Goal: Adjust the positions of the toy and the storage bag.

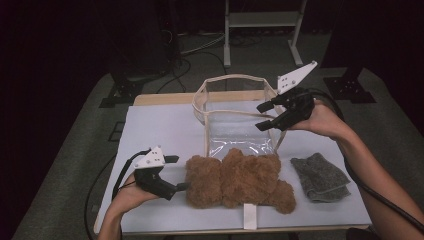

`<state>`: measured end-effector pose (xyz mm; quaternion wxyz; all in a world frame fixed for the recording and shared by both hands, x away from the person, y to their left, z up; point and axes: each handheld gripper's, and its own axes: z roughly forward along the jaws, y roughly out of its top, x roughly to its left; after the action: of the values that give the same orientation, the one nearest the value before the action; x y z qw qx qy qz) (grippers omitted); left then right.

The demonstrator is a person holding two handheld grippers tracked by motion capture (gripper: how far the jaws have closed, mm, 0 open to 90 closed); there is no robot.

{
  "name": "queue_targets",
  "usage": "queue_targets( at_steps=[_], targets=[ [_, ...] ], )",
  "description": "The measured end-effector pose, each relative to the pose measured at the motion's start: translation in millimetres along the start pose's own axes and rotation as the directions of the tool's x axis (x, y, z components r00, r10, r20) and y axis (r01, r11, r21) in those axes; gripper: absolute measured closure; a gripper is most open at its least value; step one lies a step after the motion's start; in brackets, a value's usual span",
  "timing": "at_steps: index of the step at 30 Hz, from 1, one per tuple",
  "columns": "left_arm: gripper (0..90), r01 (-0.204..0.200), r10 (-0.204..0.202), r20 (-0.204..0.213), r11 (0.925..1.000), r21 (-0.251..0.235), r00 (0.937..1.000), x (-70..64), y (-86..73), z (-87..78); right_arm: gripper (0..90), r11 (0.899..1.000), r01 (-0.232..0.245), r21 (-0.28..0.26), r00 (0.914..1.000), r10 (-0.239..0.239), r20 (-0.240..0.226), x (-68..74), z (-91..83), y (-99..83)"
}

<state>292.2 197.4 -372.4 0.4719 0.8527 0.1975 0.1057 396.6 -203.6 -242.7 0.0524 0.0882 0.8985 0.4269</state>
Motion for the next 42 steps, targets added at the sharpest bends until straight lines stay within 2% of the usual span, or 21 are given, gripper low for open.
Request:
queue_targets(
  at_steps=[2,8,13,19,30,38,42],
  targets=[
    [6.3,-0.004,0.004,-0.003,1.0000,0.003,1.0000,-0.4,-0.3,0.2,32.7,1.000,0.001,0.001,1.0000,-0.001,0.000,2.1,-0.3,-0.3],
    [6.3,-0.006,0.006,-0.007,1.0000,-0.003,1.0000,-0.6,0.3,0.3,31.1,0.999,0.034,0.010,0.9992,-0.033,-0.021,21.1,2.9,-1.9],
    [6.3,-0.009,0.009,-0.007,1.0000,0.000,0.9999,-0.4,-0.1,0.8,29.9,0.999,0.040,0.010,0.9985,-0.040,-0.037,35.7,5.9,-4.5],
    [6.3,-0.008,0.008,-0.008,1.0000,-0.003,0.9999,-1.1,0.2,0.0,28.6,0.998,0.054,0.008,0.9969,-0.054,-0.057,47.1,10.9,-5.5],
    [6.3,-0.002,0.002,-0.016,1.0000,0.000,0.9999,-0.1,-2.1,-0.8,26.8,0.998,0.063,0.023,0.9912,-0.059,-0.118,68.1,36.5,-15.2],
    [6.3,-0.004,0.004,-0.016,1.0000,-0.002,0.9999,-1.0,-1.6,-1.9,25.4,0.997,0.065,0.049,0.9885,-0.058,-0.139,79.7,60.9,-25.6],
    [6.3,-0.004,0.004,-0.017,1.0000,-0.008,0.9999,-1.8,-0.9,-2.7,25.2,0.994,0.085,0.068,0.9869,-0.074,-0.143,82.9,73.4,-26.9]
  ],
)
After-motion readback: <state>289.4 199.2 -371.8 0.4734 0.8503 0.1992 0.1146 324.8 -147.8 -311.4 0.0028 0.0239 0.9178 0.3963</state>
